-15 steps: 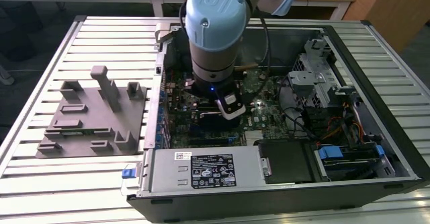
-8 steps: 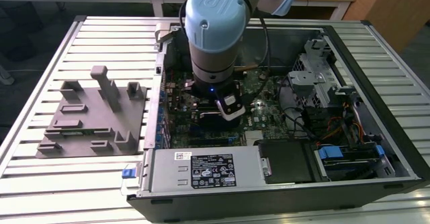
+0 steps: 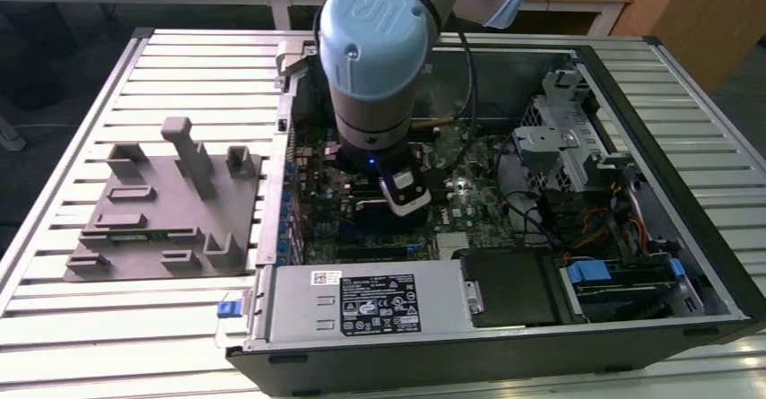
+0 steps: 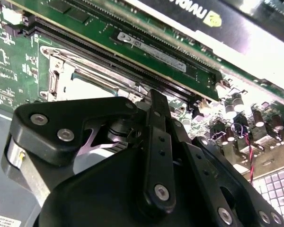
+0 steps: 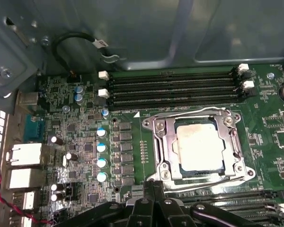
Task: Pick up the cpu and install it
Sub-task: 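Install the second cpu locking lever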
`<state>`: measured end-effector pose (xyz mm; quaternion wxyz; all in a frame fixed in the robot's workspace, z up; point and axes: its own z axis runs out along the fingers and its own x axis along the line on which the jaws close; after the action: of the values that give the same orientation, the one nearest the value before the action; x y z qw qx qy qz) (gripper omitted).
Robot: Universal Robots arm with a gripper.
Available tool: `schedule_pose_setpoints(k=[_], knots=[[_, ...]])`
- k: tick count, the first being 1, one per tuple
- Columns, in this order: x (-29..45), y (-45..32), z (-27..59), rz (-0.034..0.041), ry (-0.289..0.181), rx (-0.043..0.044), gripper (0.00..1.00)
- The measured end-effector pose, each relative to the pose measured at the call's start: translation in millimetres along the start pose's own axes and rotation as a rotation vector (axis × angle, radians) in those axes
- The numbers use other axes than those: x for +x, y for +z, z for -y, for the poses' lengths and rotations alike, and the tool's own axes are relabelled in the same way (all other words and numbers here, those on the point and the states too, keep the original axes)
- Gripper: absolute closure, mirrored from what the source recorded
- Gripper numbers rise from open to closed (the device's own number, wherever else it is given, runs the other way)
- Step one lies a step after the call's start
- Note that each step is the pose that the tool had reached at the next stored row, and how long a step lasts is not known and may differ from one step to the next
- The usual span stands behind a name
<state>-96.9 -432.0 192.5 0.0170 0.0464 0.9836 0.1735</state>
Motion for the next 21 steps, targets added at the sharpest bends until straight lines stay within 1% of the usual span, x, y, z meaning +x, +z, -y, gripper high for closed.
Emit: schedule_pose_setpoints(k=[2, 8, 10, 14, 17, 18, 21], knots=[[0.0, 0.6, 0.1, -0.0001, 0.000, -0.0032, 0.89], [0.0, 2.7, 1.0, 0.0002, 0.000, -0.0072, 0.89], [0.0, 3.6, 1.3, 0.0000, 0.000, -0.0121, 0.89], [0.0, 5.0, 1.8, -0.0007, 0.001, -0.0256, 0.89], [0.0, 6.2, 2.2, -0.0010, 0.001, -0.0322, 0.89], [0.1, 8.0, 2.9, -0.0013, 0.001, -0.0347, 0.89], [0.1, 8.3, 2.7, -0.0012, 0.001, -0.0351, 0.89]])
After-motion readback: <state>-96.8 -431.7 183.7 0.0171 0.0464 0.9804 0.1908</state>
